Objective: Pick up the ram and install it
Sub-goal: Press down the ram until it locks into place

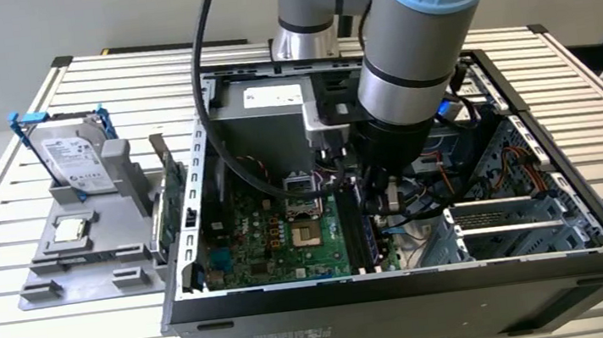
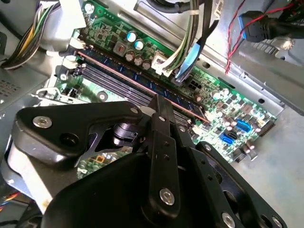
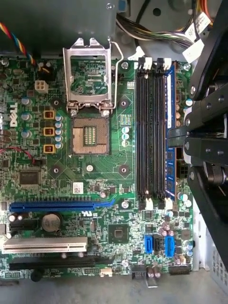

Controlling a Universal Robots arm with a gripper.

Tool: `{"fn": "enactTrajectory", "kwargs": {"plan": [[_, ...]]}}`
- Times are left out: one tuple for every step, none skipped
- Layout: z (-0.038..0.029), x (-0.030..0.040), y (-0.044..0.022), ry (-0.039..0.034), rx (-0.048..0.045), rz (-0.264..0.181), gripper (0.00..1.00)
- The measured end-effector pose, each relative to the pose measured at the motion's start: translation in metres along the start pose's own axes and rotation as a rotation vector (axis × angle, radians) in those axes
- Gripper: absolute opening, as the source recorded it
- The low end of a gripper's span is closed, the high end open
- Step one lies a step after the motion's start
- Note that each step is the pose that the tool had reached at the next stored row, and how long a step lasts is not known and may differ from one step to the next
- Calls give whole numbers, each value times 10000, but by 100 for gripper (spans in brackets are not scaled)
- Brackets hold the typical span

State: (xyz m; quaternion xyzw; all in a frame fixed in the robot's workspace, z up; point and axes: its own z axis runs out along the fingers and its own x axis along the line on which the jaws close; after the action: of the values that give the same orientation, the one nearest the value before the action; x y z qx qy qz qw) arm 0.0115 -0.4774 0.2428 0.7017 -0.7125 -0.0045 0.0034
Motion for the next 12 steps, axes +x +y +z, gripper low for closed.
{"fn": "enactTrajectory", "kwargs": {"plan": [[0,0,0,1,0,-119,0],[0,0,0,2,-1,-243,0],[0,0,0,3,0,-333,0],[0,0,0,3,-1,-339,0],[0,0,0,4,-1,-340,0],[0,0,0,4,-1,-342,0],[0,0,0,4,-2,-342,0],[1,-2,0,3,-2,-343,0],[3,-6,0,3,-2,-342,0],[5,-9,-1,4,-3,-341,0],[6,-13,-4,5,-3,-341,0],[8,-18,-7,4,-2,-336,0]]}}
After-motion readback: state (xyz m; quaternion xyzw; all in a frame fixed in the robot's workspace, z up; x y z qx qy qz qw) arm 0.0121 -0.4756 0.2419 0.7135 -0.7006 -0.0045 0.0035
